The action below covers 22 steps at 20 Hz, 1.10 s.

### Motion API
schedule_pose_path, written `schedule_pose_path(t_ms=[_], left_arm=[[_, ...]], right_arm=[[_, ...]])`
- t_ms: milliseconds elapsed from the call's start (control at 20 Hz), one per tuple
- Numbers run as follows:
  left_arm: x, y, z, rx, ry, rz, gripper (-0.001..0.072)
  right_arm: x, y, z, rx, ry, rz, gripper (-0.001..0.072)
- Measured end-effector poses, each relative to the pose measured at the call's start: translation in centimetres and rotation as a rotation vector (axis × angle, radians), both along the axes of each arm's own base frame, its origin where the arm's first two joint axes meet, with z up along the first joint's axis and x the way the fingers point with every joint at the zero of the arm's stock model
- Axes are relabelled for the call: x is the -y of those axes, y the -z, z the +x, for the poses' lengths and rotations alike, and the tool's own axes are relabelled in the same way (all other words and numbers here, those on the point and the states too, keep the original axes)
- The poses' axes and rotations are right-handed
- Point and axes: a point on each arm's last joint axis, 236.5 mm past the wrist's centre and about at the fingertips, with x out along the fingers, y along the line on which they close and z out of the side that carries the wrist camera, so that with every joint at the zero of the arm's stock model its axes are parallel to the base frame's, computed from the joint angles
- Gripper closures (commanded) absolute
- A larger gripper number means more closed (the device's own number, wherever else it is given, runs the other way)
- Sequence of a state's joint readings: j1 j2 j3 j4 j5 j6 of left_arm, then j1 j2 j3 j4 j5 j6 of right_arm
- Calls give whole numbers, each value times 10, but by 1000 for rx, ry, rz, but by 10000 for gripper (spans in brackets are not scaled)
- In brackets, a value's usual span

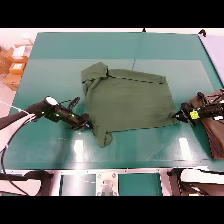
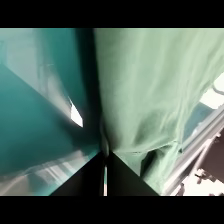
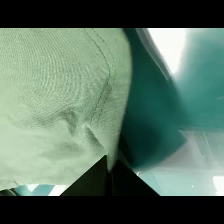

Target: Fold the shirts.

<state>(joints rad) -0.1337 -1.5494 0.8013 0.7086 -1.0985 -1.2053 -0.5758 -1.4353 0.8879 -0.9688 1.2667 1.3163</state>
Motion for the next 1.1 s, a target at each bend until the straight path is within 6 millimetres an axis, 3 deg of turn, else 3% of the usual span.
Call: schedule_pose_path(t_ms=[100,200,300,450,700,750,800,900,1100], left_arm=[[-20,-6,12,50,-6,61,684],[-53,-15,16,93,0,159,683],[-73,-37,19,124,-31,189,683],[-93,-58,21,159,-68,222,684],[-110,-64,3,125,-30,279,663],[-113,-62,-1,118,-22,290,326],[-115,-62,-2,117,-18,297,49],[-118,-61,2,135,-22,309,48],[-125,-56,31,242,-29,335,48]], right_arm=[[0,-1,1,1,2,-1,701],[1,-1,1,0,6,-1,701],[0,-1,2,0,5,-1,701],[-8,-3,5,6,1,18,701],[-26,-5,1,-10,-29,61,701],[-29,-5,-1,-16,-35,67,701],[-31,-4,-4,-24,-38,73,701],[-33,-3,-7,-34,-46,77,701],[-35,-2,-10,-42,-54,81,701]])
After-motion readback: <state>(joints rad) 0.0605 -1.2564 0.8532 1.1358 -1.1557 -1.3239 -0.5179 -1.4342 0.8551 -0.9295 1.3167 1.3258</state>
